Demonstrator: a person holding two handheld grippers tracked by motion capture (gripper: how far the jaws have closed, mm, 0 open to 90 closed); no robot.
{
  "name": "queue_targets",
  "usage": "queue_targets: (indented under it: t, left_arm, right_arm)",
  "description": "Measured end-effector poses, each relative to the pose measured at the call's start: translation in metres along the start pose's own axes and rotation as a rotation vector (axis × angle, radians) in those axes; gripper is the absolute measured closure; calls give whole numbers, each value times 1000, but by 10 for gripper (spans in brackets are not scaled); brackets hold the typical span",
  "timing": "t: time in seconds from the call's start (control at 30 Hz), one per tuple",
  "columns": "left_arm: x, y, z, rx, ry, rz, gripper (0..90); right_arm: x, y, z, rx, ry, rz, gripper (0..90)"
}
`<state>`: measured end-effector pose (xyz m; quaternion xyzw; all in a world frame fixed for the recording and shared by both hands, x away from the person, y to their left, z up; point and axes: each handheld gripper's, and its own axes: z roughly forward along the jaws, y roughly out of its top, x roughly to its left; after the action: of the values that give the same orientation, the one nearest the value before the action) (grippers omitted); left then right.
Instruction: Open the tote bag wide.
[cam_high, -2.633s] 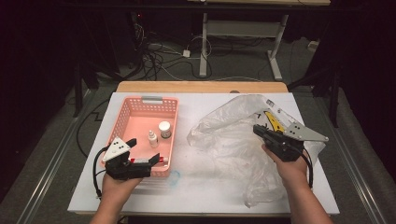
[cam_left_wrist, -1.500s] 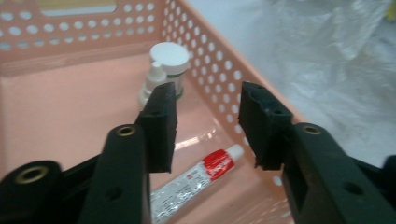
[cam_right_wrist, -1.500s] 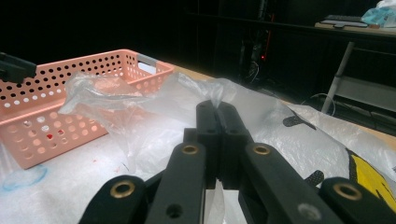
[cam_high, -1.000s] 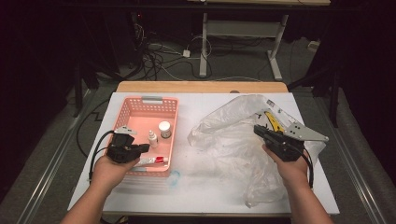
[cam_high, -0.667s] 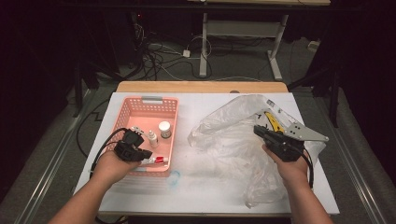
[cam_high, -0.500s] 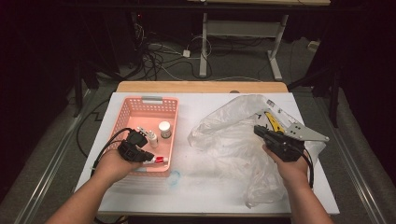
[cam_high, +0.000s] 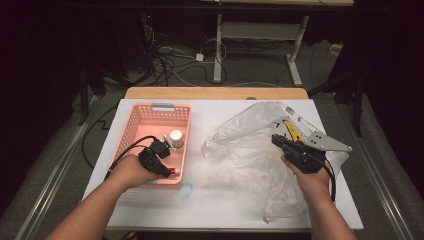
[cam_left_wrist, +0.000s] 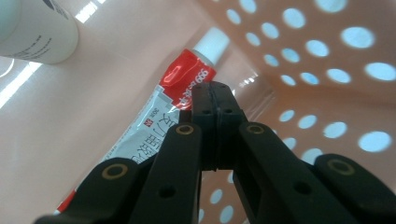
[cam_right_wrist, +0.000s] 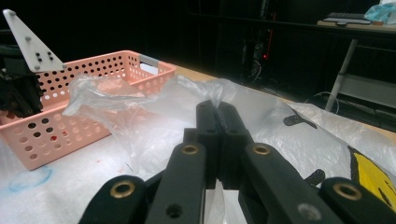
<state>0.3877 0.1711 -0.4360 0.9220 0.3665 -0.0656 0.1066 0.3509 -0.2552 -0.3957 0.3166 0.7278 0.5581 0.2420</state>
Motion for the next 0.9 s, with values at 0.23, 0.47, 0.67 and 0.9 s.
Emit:
queue_targets:
  t: [0.23,0.47,0.67,0.9]
  left_arm:
    - [0,7,0,8,55,7,879]
    - [7,14,-1,-5,91,-8,878]
    - [11,18,4,-12,122,-7,879]
    - [10,17,-7,-86,122,1,879]
  right_arm:
    - [0,0,0,1,1,1,900]
    - [0,0,0,3,1,2,900]
    - [0,-1,0,5,-1,3,900]
    - [0,-1,0,6,1,0,900]
